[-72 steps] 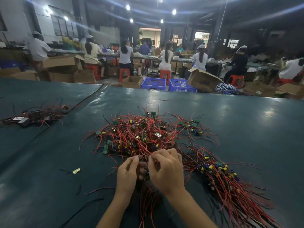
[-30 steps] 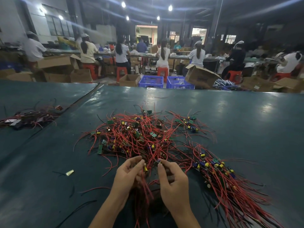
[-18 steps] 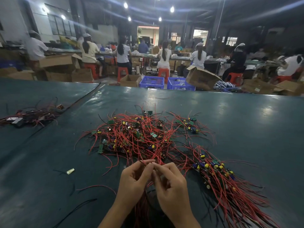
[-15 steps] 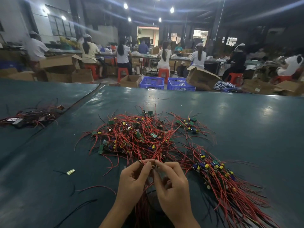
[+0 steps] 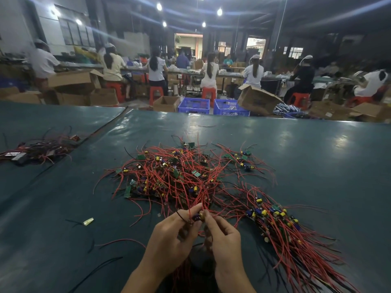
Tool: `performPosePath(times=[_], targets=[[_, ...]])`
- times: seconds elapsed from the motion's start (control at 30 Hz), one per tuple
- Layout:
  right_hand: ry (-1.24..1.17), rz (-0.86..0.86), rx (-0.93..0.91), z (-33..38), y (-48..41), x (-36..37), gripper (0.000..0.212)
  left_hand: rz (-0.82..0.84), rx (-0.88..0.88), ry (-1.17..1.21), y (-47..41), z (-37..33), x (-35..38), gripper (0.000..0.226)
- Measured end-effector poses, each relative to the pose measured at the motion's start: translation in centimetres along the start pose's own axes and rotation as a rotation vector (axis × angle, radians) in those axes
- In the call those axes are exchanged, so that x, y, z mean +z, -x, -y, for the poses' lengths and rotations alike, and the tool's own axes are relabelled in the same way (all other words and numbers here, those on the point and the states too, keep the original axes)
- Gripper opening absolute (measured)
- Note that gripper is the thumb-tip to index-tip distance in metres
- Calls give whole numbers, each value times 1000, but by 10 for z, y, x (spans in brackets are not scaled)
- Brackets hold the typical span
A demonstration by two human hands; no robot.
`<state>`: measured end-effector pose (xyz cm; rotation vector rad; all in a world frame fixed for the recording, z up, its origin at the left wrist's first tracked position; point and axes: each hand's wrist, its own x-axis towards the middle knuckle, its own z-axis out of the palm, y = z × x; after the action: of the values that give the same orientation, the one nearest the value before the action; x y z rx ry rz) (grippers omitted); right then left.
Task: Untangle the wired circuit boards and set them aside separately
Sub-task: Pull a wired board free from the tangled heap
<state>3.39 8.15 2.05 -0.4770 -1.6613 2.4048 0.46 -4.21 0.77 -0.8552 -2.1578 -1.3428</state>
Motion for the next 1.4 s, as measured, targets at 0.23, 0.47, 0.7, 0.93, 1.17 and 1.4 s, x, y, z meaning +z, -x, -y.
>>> performPosePath(times=[0.23, 0.47, 0.7, 0.93, 1.17, 1.4], targets=[[-156, -7, 105, -2, -6, -1, 8, 54, 54, -53, -1, -4, -1, 44], [-237, -22, 230, 2, -3, -2, 39, -37, -64, 102, 0, -3, 7, 37], [59, -40, 22, -6, -3, -3, 20, -151, -615, 672, -8, -6, 17, 27], [86, 3, -168, -4, 1, -1, 21, -231, -796, 953, -10, -15, 15, 22], [52, 34, -114, -3, 0, -2, 26, -126, -793, 787, -10, -21, 18, 38], [38, 29, -148, -4, -1, -1, 29, -214, -725, 667, -8, -27, 17, 17]])
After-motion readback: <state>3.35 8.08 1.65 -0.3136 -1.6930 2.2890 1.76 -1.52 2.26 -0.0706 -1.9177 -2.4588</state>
